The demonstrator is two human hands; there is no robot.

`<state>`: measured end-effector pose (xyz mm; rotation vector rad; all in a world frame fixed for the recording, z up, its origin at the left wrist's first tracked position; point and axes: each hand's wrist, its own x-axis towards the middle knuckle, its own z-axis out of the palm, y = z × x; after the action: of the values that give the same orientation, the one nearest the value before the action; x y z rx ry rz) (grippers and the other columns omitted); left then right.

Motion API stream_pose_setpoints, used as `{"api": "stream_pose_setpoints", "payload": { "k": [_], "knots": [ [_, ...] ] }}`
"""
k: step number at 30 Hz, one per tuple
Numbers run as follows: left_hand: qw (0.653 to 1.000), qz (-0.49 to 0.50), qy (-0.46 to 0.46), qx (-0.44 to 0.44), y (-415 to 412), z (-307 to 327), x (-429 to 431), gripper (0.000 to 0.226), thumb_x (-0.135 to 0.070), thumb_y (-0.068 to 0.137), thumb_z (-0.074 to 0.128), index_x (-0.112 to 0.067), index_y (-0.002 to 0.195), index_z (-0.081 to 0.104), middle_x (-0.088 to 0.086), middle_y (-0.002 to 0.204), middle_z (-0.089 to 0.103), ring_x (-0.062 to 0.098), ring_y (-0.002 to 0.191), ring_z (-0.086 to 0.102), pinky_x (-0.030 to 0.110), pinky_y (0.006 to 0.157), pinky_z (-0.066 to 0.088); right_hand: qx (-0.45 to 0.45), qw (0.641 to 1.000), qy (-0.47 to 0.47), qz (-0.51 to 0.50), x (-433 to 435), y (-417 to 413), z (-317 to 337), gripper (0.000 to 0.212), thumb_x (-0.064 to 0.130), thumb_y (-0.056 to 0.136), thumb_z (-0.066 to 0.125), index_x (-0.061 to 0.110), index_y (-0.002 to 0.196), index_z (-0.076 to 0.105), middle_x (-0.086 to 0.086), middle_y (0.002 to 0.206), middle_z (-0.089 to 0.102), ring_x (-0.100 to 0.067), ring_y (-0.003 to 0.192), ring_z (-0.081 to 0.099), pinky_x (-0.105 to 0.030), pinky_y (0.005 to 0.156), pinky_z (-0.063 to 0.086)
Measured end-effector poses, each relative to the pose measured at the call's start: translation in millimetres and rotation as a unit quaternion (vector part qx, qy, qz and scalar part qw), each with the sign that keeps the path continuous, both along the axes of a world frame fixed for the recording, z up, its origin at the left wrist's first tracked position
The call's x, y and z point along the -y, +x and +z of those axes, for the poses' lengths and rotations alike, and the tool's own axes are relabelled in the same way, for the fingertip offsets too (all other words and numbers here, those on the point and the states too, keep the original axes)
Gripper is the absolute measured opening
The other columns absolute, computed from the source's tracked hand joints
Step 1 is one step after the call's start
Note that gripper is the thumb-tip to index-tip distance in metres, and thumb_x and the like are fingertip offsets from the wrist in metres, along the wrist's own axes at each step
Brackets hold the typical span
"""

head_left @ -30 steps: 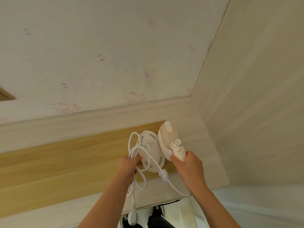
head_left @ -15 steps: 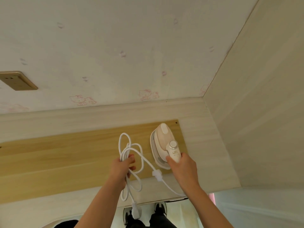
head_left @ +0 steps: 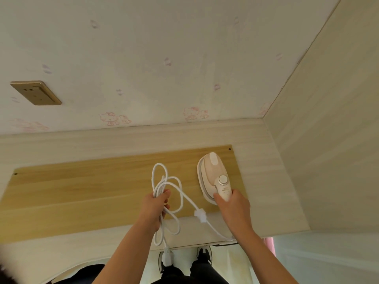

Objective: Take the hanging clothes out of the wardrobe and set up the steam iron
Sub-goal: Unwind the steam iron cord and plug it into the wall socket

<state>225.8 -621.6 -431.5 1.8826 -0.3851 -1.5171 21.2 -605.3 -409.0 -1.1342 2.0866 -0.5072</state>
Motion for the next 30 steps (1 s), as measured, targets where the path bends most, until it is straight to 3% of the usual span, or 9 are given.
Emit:
{"api": "stream_pose_setpoints", "payload": {
  "k": [4, 6, 9, 11, 14, 19, 21, 24, 30],
  "knots": [
    [1.0, -0.008, 0.003, -0.006, 4, 2, -1, 0.012, -0.015, 0.088, 0.066, -0.005, 0.086, 0.059, 0.009, 0.069, 0.05, 0.018, 0.055, 0.049, 0.027, 0.045, 0.037, 0.011, 1.0, 0.004, -0.006, 0, 1, -2, 0.036, 0.044, 0.082, 0.066, 0.011, 0.093, 0.055, 0.0, 0.079, 0.06, -0.017, 0.067, 0.061, -0.037, 0.056, 0.054],
    [1.0, -0.018, 0.005, -0.011, 5, 5, -2, 0.015, -0.015, 0.088, 0.066, -0.006, 0.081, 0.056, 0.008, 0.068, 0.048, 0.018, 0.053, 0.048, 0.026, 0.044, 0.037, -0.007, 0.999, 0.032, 0.022, -2, 1, 3, 0.042, 0.048, 0.084, 0.062, 0.01, 0.098, 0.054, -0.004, 0.089, 0.062, -0.02, 0.077, 0.06, -0.037, 0.063, 0.053],
    [0.999, -0.044, 0.006, -0.019, 8, 12, -2, 0.017, -0.016, 0.088, 0.067, -0.006, 0.08, 0.055, 0.007, 0.066, 0.046, 0.018, 0.052, 0.048, 0.025, 0.041, 0.037, -0.214, 0.97, 0.018, 0.113, -4, 3, 15, 0.058, 0.052, 0.087, 0.056, 0.005, 0.12, 0.047, -0.01, 0.116, 0.056, -0.028, 0.106, 0.049, -0.035, 0.079, 0.047],
    [0.998, -0.063, 0.002, -0.024, 12, 17, -3, 0.017, -0.016, 0.087, 0.068, -0.006, 0.082, 0.056, 0.007, 0.067, 0.047, 0.018, 0.053, 0.049, 0.025, 0.042, 0.039, -0.252, 0.953, -0.092, 0.144, -4, 11, 32, 0.057, 0.041, 0.089, 0.058, 0.005, 0.131, 0.041, -0.01, 0.126, 0.052, -0.029, 0.118, 0.041, -0.035, 0.091, 0.043],
    [0.996, -0.079, -0.006, -0.036, 16, 24, -5, 0.018, -0.015, 0.086, 0.068, -0.004, 0.081, 0.055, 0.007, 0.066, 0.046, 0.017, 0.05, 0.049, 0.026, 0.045, 0.041, -0.097, 0.958, -0.148, 0.227, 4, 34, 51, 0.047, 0.032, 0.095, 0.052, 0.012, 0.135, 0.04, -0.003, 0.131, 0.049, -0.02, 0.125, 0.037, -0.029, 0.097, 0.038],
    [0.994, -0.091, -0.035, -0.041, 19, 36, -8, 0.017, -0.012, 0.085, 0.07, 0.002, 0.093, 0.064, 0.008, 0.07, 0.049, 0.016, 0.051, 0.051, 0.026, 0.05, 0.046, 0.082, 0.956, -0.005, 0.283, 18, 68, 44, 0.059, 0.042, 0.096, 0.047, 0.016, 0.146, 0.028, -0.004, 0.141, 0.046, -0.02, 0.125, 0.048, -0.034, 0.101, 0.042],
    [0.994, -0.091, -0.047, -0.041, 22, 40, -12, 0.026, -0.012, 0.083, 0.072, 0.004, 0.102, 0.065, 0.01, 0.073, 0.053, 0.018, 0.056, 0.053, 0.026, 0.052, 0.047, 0.108, 0.95, 0.029, 0.291, 20, 72, 43, 0.053, 0.038, 0.097, 0.047, 0.016, 0.142, 0.031, -0.007, 0.125, 0.058, -0.02, 0.109, 0.059, -0.03, 0.088, 0.047],
    [0.991, -0.106, -0.068, -0.045, 25, 49, -19, 0.028, -0.018, 0.082, 0.073, 0.002, 0.1, 0.067, 0.014, 0.079, 0.059, 0.02, 0.064, 0.06, 0.026, 0.056, 0.049, 0.12, 0.95, 0.016, 0.288, 21, 75, 38, 0.017, 0.028, 0.099, 0.043, 0.016, 0.11, 0.05, -0.004, 0.087, 0.065, -0.015, 0.071, 0.059, -0.031, 0.067, 0.049],
    [0.988, -0.066, -0.118, -0.071, 43, 61, -34, 0.024, -0.02, 0.092, 0.06, -0.007, 0.111, 0.067, 0.011, 0.101, 0.073, 0.028, 0.091, 0.071, 0.027, 0.066, 0.055, 0.187, 0.969, -0.006, 0.161, 33, 55, 35, 0.024, 0.024, 0.101, 0.038, 0.018, 0.096, 0.061, 0.003, 0.073, 0.053, -0.009, 0.06, 0.045, -0.024, 0.056, 0.036]
  ]
}}
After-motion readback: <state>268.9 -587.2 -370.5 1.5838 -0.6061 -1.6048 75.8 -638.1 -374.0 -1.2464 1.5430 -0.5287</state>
